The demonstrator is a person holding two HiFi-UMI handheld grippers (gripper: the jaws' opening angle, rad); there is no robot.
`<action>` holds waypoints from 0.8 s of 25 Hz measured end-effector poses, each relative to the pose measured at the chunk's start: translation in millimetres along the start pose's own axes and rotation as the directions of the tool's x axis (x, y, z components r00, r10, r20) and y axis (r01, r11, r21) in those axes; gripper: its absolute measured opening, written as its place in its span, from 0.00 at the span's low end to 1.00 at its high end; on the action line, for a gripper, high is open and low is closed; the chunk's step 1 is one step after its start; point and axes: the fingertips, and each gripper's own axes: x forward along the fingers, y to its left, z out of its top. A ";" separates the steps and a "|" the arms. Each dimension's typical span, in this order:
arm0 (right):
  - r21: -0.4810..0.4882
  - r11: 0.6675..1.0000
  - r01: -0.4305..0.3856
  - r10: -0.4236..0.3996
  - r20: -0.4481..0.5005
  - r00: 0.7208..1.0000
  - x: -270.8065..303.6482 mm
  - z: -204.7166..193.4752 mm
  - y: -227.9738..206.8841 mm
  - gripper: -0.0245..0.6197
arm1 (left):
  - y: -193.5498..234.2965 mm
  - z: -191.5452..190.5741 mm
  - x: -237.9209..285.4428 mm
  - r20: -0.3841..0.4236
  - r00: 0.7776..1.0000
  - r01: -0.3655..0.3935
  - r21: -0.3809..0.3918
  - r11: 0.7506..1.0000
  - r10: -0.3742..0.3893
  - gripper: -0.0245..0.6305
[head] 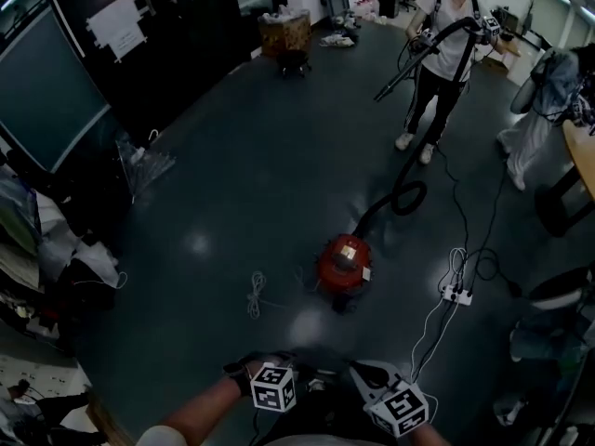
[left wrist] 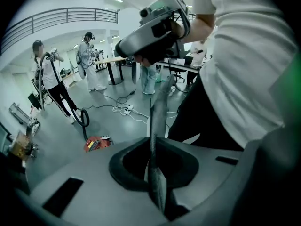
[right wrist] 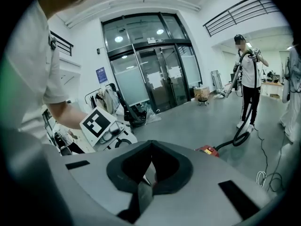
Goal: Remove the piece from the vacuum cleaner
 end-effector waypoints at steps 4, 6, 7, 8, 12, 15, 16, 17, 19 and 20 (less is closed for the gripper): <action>-0.070 0.995 -0.068 0.068 -0.013 0.998 -32.4 13.1 30.6 0.06 | -49.1 43.2 -24.2 0.040 0.997 0.058 0.009 0.998 -0.058 0.08; -0.102 0.991 -0.089 0.088 -0.011 0.996 -40.2 19.2 36.4 0.06 | -60.8 59.6 -28.9 0.066 0.995 0.071 -0.002 0.997 -0.071 0.08; -0.118 0.989 -0.095 0.094 -0.008 0.996 -43.1 21.6 37.1 0.06 | -63.7 66.2 -29.3 0.077 0.994 0.074 -0.008 0.997 -0.073 0.08; -0.134 0.986 -0.099 0.100 -0.004 0.995 -45.8 24.3 36.5 0.06 | -64.9 72.0 -28.9 0.085 0.994 0.074 -0.013 0.997 -0.073 0.08; -0.188 0.976 -0.108 0.113 0.014 0.994 -58.8 34.5 29.1 0.06 | -64.4 89.7 -23.7 0.090 0.994 0.058 -0.012 0.998 -0.057 0.08; -0.191 0.976 -0.107 0.114 0.026 0.993 -68.7 34.8 25.0 0.06 | -64.1 97.9 -20.2 0.074 0.996 0.050 0.009 0.999 -0.051 0.08; -0.192 0.975 -0.108 0.114 0.025 0.993 -71.3 34.3 24.9 0.06 | -63.6 100.0 -20.4 0.069 0.996 0.049 0.015 0.999 -0.049 0.08; -0.195 0.975 -0.109 0.115 0.022 0.993 -73.5 33.3 25.3 0.06 | -62.8 101.8 -21.1 0.064 0.997 0.046 0.019 0.999 -0.047 0.08; -0.204 0.972 -0.115 0.120 0.013 0.993 -76.0 31.2 25.7 0.06 | -60.4 104.9 -23.2 0.057 0.998 0.039 0.025 0.999 -0.041 0.08; -0.207 0.971 -0.119 0.124 0.011 0.992 -76.4 30.8 25.3 0.06 | -58.8 106.2 -24.5 0.054 0.998 0.035 0.026 0.999 -0.037 0.08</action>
